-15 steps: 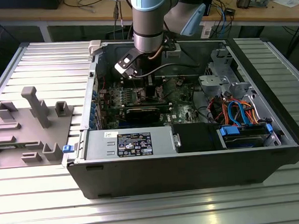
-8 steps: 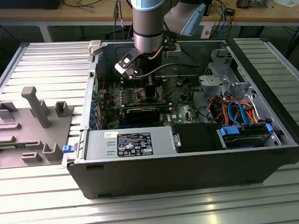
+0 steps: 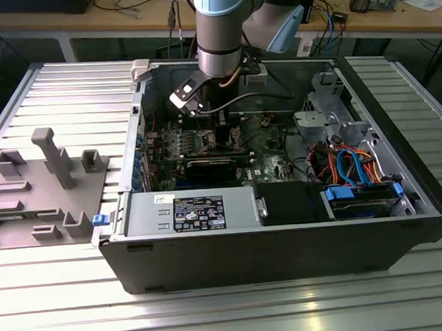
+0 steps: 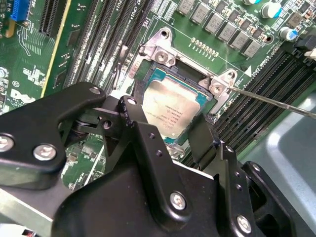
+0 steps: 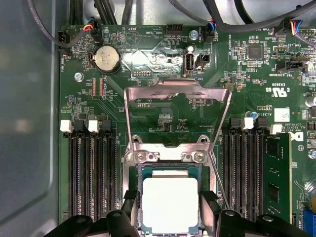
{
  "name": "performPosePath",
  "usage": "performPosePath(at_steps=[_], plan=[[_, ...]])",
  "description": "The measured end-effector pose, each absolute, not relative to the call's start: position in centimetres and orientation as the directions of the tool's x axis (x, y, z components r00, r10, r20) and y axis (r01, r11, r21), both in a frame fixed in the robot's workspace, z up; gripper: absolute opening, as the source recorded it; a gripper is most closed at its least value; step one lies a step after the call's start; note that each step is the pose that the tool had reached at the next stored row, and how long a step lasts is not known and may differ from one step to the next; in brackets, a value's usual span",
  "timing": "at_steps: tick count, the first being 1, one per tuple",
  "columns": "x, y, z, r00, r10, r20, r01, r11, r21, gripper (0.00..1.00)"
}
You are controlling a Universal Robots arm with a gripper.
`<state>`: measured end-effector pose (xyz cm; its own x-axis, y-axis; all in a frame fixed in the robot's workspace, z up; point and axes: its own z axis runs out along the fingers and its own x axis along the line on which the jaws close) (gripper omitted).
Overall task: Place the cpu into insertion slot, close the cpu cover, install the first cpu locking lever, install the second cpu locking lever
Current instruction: 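Place the cpu into insertion slot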
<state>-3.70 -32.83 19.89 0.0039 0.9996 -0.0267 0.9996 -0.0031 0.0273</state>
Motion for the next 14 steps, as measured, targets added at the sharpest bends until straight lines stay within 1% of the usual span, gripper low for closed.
performPosePath(at_steps=[12,13,14], plan=[[-3.7,-32.8,21.1,0.004,1.000,-0.027,1.000,-0.003,0.027,0.62],[-3.7,-32.8,21.2,0.004,1.000,-0.027,1.000,-0.003,0.027,0.60],[-3.7,-32.8,21.2,0.004,1.000,-0.027,1.000,-0.003,0.027,0.54]])
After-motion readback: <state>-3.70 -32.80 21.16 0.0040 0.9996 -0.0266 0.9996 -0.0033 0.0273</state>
